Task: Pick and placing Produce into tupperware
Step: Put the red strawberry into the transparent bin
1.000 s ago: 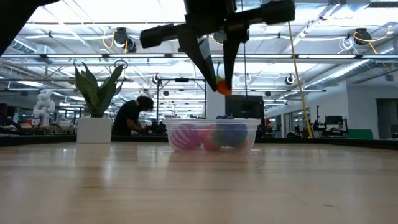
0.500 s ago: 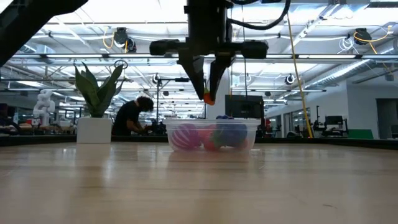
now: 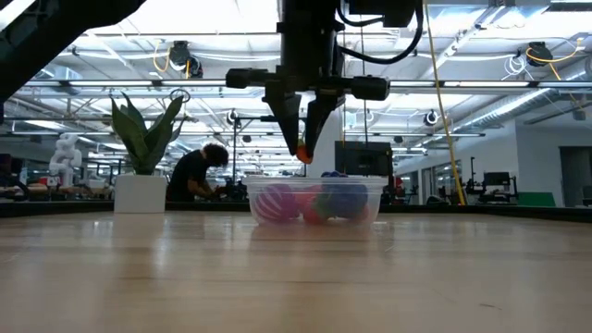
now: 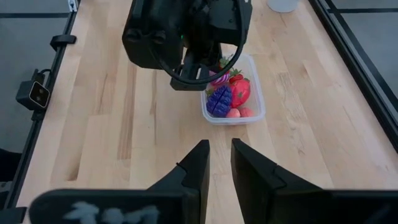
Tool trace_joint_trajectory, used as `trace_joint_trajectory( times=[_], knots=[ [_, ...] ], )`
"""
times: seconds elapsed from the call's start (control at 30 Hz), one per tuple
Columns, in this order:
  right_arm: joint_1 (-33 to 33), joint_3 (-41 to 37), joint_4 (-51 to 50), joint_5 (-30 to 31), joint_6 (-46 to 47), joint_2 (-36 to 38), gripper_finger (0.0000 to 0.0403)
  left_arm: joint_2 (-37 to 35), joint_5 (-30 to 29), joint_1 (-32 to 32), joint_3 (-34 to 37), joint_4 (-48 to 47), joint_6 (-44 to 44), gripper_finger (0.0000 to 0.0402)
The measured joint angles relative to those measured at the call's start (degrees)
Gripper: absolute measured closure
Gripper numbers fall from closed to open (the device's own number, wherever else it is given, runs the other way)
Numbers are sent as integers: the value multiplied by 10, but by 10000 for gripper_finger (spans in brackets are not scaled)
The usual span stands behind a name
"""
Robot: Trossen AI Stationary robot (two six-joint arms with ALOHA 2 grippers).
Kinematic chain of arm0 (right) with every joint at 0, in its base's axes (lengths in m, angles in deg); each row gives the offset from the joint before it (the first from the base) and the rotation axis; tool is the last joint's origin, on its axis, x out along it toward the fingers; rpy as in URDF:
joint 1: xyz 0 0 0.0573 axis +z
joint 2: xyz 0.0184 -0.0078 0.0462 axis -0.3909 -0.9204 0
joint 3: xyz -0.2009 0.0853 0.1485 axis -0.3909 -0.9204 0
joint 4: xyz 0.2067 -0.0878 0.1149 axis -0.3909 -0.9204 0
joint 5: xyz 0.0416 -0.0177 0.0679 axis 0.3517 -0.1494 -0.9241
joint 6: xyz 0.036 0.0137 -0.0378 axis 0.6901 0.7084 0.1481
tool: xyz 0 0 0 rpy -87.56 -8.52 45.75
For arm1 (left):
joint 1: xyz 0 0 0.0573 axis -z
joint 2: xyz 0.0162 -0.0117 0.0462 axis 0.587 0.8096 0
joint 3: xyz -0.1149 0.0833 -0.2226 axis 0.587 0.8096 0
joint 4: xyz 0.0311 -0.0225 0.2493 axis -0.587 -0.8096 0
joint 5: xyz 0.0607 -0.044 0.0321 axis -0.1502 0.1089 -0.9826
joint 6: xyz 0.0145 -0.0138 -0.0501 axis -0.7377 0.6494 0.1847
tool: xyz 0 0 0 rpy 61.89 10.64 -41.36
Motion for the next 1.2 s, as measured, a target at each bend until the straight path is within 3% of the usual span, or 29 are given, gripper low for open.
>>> trace_joint_trajectory(
  times=[1.2],
  knots=[
    [0,0,0,0,4,0,348,4,29,-4,28,34,-6,325]
  ],
)
